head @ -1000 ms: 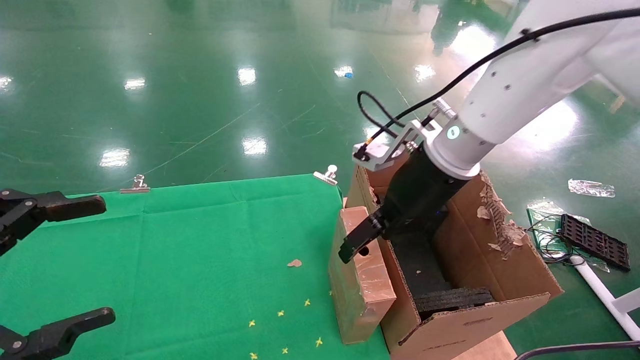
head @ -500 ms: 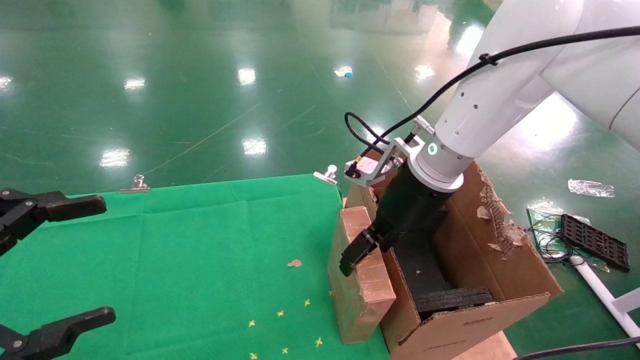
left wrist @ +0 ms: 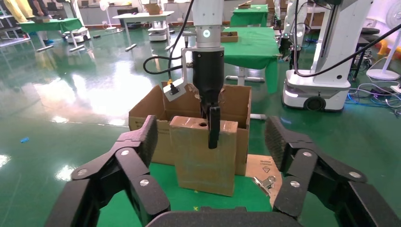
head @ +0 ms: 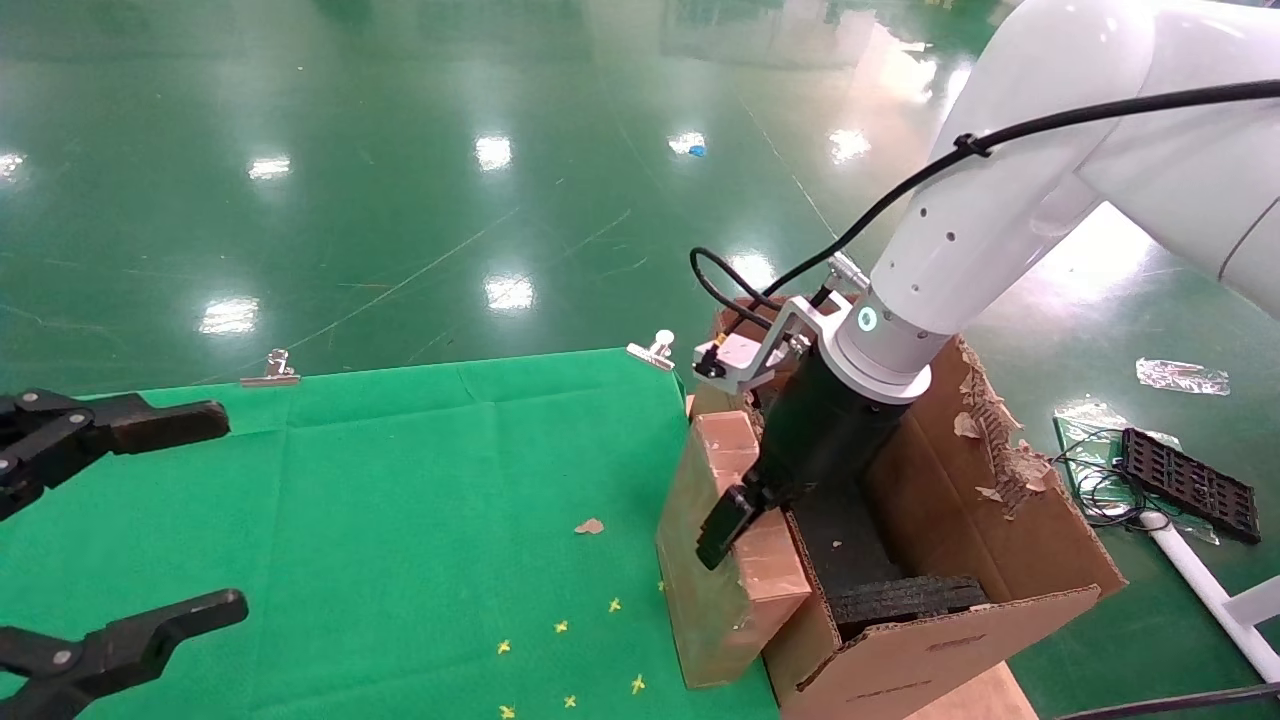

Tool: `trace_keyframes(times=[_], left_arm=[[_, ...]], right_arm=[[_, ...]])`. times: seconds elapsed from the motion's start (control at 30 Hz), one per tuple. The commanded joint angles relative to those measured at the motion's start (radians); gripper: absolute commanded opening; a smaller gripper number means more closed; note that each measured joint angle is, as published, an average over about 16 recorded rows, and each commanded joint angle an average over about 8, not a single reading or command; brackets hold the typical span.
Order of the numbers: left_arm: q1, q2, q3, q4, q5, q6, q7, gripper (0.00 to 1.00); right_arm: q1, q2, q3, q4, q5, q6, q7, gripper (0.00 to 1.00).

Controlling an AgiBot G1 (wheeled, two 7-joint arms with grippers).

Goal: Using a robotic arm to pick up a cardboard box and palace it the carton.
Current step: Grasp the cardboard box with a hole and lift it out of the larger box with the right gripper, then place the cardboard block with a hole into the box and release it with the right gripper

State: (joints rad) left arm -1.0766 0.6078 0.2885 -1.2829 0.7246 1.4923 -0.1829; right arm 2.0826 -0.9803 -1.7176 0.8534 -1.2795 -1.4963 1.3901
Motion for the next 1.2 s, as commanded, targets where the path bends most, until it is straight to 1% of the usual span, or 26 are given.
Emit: trace_keyframes(times=[0.03,0.17,0.3,0.4,0.57,0.77,0.93,0.97,1.07,1.2], left_arm=[[0.000,0.000,0.000,0.000,0.000,0.000,0.000,0.00],[0.000,0.000,0.000,0.000,0.000,0.000,0.000,0.00],[0.000,0.000,0.001,0.000,0.000,0.000,0.000,0.00],[0.000,0.000,0.001,0.000,-0.001,0.000,0.000,0.00],[0.000,0.000,0.001,0.000,-0.001,-0.001,0.001,0.00],[0.000,-0.001,0.002,0.000,-0.001,-0.001,0.001,0.00],[0.000,-0.001,0.002,0.000,-0.001,-0.001,0.001,0.00],[0.000,-0.001,0.002,0.000,-0.001,-0.001,0.001,0.06],[0.000,-0.001,0.002,0.000,-0.001,-0.001,0.001,0.43],[-0.001,-0.001,0.002,0.000,-0.002,-0.001,0.001,0.93]], right_arm=[[-0.003,-0.001,-0.003,0.001,-0.003,-0.002,0.003,0.00],[0.004,0.004,-0.002,0.010,-0.005,-0.002,-0.007,0.00],[0.037,0.030,0.022,0.027,0.008,0.010,-0.047,0.00],[0.083,0.069,0.060,0.035,0.034,0.025,-0.100,0.00],[0.192,0.156,0.125,0.017,0.054,0.053,-0.202,0.00],[0.311,0.250,0.150,-0.059,-0.008,0.071,-0.272,0.00],[0.354,0.303,0.128,-0.134,-0.079,0.056,-0.288,0.00],[0.356,0.310,0.121,-0.148,-0.091,0.053,-0.289,0.00],[0.346,0.331,0.103,-0.182,-0.120,0.045,-0.292,0.00],[0.308,0.353,0.079,-0.215,-0.142,0.043,-0.295,0.00]])
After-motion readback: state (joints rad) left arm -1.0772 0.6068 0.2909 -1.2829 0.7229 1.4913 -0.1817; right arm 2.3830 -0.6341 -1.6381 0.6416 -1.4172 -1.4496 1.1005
